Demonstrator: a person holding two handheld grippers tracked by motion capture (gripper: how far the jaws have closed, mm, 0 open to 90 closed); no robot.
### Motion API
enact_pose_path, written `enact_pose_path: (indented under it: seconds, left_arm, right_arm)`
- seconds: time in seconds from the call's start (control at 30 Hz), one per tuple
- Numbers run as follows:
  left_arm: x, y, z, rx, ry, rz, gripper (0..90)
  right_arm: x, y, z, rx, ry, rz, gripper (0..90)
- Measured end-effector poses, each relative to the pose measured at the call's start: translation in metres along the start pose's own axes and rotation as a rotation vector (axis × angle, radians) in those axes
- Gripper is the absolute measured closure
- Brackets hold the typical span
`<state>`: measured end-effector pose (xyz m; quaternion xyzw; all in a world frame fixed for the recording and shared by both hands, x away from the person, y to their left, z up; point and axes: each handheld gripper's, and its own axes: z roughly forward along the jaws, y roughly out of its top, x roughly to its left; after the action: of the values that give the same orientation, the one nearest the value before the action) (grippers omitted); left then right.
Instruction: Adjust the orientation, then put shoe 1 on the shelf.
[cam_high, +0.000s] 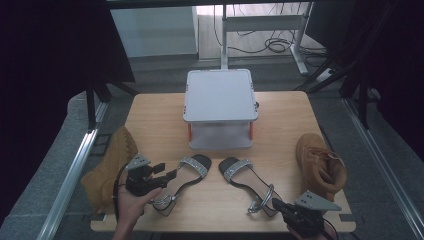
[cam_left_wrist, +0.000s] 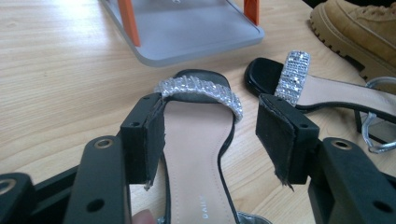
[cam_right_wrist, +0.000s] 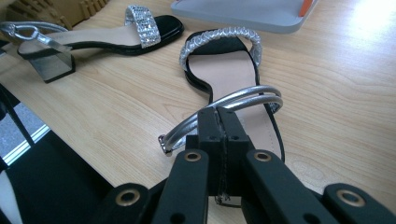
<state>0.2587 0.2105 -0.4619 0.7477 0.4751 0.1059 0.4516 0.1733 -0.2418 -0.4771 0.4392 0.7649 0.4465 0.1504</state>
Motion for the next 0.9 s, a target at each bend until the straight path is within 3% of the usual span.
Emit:
enact_pose_path:
  seconds: [0.17,0.5,0.9]
  left_arm:
    - [-0.004,0.000,0.004,0.017,-0.006,0.013,41.4]
    - [-0.006,0.007,0.006,0.028,-0.024,0.018,40.0]
    - [-0.003,0.006,0.007,0.107,-0.001,0.044,38.5]
  right_arm:
    - [-0.001,0.005,0.004,0.001,-0.002,-0.011,86.1]
    - [-0.007,0.032,0.021,0.003,0.039,-0.024,78.5]
    - [-0.011,0.046,0.039,0.034,0.048,-0.026,67.3]
